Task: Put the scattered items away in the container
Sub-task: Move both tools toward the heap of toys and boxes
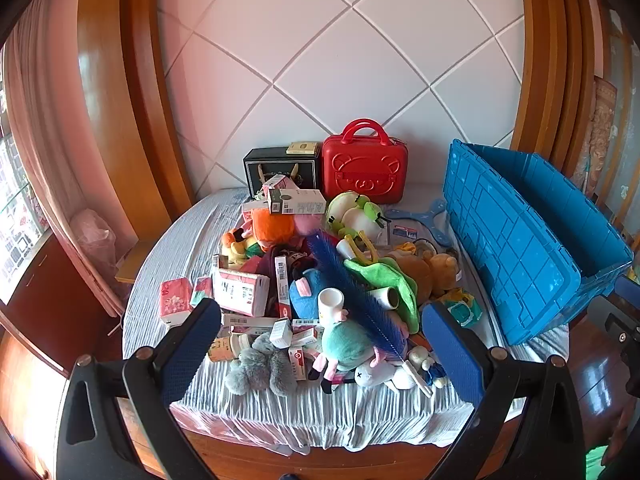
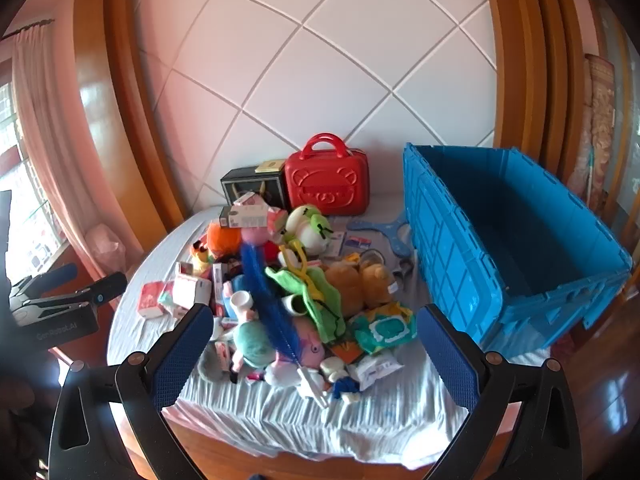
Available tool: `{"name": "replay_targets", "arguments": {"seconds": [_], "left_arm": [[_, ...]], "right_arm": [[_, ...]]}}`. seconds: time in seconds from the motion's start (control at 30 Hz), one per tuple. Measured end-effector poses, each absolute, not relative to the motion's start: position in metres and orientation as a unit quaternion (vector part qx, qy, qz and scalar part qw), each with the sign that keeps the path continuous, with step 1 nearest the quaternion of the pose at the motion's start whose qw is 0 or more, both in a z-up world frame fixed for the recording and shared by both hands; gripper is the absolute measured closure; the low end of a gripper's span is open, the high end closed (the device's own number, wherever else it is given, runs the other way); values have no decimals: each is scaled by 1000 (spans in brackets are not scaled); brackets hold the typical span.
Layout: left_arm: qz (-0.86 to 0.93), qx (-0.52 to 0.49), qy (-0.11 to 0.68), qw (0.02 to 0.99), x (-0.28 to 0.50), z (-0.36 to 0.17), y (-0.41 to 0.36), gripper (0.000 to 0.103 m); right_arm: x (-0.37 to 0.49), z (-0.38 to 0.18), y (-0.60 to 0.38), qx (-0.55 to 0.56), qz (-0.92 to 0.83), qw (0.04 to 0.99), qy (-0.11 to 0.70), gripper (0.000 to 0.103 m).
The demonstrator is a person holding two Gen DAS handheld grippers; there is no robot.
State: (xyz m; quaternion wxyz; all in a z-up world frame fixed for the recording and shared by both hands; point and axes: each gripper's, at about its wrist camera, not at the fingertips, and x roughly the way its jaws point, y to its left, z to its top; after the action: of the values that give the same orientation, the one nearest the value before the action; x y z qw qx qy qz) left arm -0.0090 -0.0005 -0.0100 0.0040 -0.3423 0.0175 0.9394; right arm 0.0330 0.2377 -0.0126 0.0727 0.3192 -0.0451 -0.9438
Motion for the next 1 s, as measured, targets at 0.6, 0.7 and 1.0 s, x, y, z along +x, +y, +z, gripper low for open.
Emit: {"name": "replay_targets", "arguments": {"seconds": [0.6,0.7,1.0], "left_arm": [[930,-367,2,19,-21,-42,-22,1],[926,-377,3,16,-26,-61,-35,1],[913,-409,4,-5,-42,-127,-92,1]], "right_arm": [[25,-25,226,329,-940,85,-40,0],[20,-35,218,330,-939,94,-32,0],[-6,-85,182,350,-928,130,-2,0]]}}
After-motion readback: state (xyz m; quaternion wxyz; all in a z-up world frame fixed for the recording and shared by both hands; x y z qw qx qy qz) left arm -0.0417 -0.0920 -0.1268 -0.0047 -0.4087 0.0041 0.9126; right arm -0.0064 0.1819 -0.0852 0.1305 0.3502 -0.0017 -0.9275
